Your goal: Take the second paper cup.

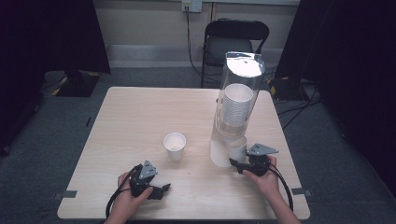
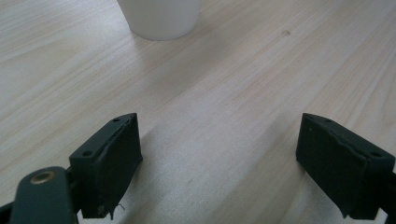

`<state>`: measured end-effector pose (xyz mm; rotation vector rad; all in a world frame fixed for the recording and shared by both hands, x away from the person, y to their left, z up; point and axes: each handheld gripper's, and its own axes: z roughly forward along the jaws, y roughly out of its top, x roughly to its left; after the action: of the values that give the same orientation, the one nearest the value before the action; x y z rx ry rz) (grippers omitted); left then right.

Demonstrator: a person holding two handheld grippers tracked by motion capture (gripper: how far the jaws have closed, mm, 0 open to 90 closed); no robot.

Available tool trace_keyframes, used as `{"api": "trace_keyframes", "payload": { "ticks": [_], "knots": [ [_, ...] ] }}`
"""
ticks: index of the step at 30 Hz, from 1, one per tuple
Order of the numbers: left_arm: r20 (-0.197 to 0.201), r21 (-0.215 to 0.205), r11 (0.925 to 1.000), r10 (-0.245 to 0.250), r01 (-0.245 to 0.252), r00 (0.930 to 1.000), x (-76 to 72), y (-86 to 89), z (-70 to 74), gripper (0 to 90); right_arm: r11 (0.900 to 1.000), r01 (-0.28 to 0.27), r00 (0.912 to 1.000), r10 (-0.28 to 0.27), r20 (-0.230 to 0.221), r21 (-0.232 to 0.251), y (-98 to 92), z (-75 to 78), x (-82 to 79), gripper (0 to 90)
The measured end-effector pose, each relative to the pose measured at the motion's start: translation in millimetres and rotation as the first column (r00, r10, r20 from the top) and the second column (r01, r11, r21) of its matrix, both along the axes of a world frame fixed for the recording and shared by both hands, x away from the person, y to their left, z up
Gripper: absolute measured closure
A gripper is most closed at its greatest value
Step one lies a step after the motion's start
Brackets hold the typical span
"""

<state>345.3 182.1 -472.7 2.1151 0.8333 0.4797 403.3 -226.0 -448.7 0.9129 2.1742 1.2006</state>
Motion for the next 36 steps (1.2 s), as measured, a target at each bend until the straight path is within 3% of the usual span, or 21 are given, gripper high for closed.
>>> {"api": "trace_keyframes", "payload": {
  "ticks": [5, 9, 13, 14, 18, 19, 22, 23, 24, 26, 29, 32, 34, 36],
  "knots": [
    [-0.003, 0.005, 0.9999, -0.012, 0.012, 0.9999, 0.0, 0.3, 0.2, 13.5, 1.000, -0.026, 0.9997, 0.026, -0.004, -0.004, 1.5, -0.5, -4.9, 35.0],
    [0.003, 0.007, 0.9986, -0.052, 0.052, 0.9986, -2.5, -3.1, 0.8, 16.7, 0.997, -0.076, 0.9971, 0.076, -0.002, -0.031, 8.8, -2.1, -10.6, 35.0],
    [0.005, -0.045, 0.9965, -0.070, 0.070, 0.9976, -4.3, -11.6, 7.5, 19.2, 0.990, -0.132, 0.9913, 0.132, -0.005, -0.044, 19.5, -3.7, -17.8, 34.9],
    [0.019, -0.073, 0.9949, -0.069, 0.070, 0.9974, -4.9, -14.7, 12.3, 19.6, 0.989, -0.141, 0.9899, 0.142, 0.000, -0.050, 21.3, -4.1, -19.2, 34.8],
    [0.077, -0.102, 0.9899, -0.091, 0.099, 0.9928, -6.8, -23.9, 32.1, 24.5, 0.983, -0.176, 0.9841, 0.177, 0.012, -0.059, 30.3, -6.7, -24.7, 34.7],
    [0.076, -0.126, 0.9865, -0.095, 0.104, 0.9925, -7.6, -27.3, 37.1, 24.8, 0.980, -0.186, 0.9819, 0.188, 0.020, -0.073, 33.3, -6.7, -26.4, 34.7],
    [0.076, -0.157, 0.9784, -0.123, 0.134, 0.9895, -7.8, -35.6, 53.2, 27.9, 0.968, -0.235, 0.9707, 0.238, 0.030, -0.082, 41.8, -6.8, -31.2, 34.7],
    [0.057, -0.187, 0.9739, -0.119, 0.128, 0.9912, -8.0, -39.3, 57.9, 29.7, 0.964, -0.249, 0.9665, 0.254, 0.039, -0.093, 44.7, -6.8, -32.6, 34.7],
    [0.056, -0.191, 0.9730, -0.121, 0.130, 0.9910, -6.7, -41.3, 63.6, 30.9, 0.958, -0.267, 0.9611, 0.273, 0.045, -0.105, 47.4, -7.1, -33.8, 34.7],
    [0.047, -0.226, 0.9645, -0.129, 0.137, 0.9905, -5.3, -47.6, 74.4, 32.5, 0.949, -0.293, 0.9523, 0.301, 0.053, -0.116, 52.3, -8.2, -36.3, 34.6],
    [0.022, -0.247, 0.9618, -0.116, 0.117, 0.9931, -1.5, -55.6, 89.0, 36.7, 0.933, -0.332, 0.9371, 0.343, 0.063, -0.138, 59.2, -9.7, -40.5, 34.6],
    [-0.012, -0.275, 0.9546, -0.123, 0.115, 0.9923, 3.5, -62.2, 94.6, 39.9, 0.920, -0.359, 0.9251, 0.373, 0.070, -0.156, 65.0, -10.0, -44.7, 34.6],
    [-0.032, -0.270, 0.9582, -0.109, 0.096, 0.9936, 7.4, -66.0, 94.0, 42.3, 0.914, -0.371, 0.9189, 0.387, 0.077, -0.164, 68.1, -9.6, -45.9, 34.6],
    [-0.058, -0.291, 0.9531, -0.105, 0.084, 0.9928, 10.8, -68.6, 91.4, 46.8, 0.908, -0.385, 0.9121, 0.402, 0.082, -0.163, 70.6, -9.4, -46.2, 34.5]
  ]
}}
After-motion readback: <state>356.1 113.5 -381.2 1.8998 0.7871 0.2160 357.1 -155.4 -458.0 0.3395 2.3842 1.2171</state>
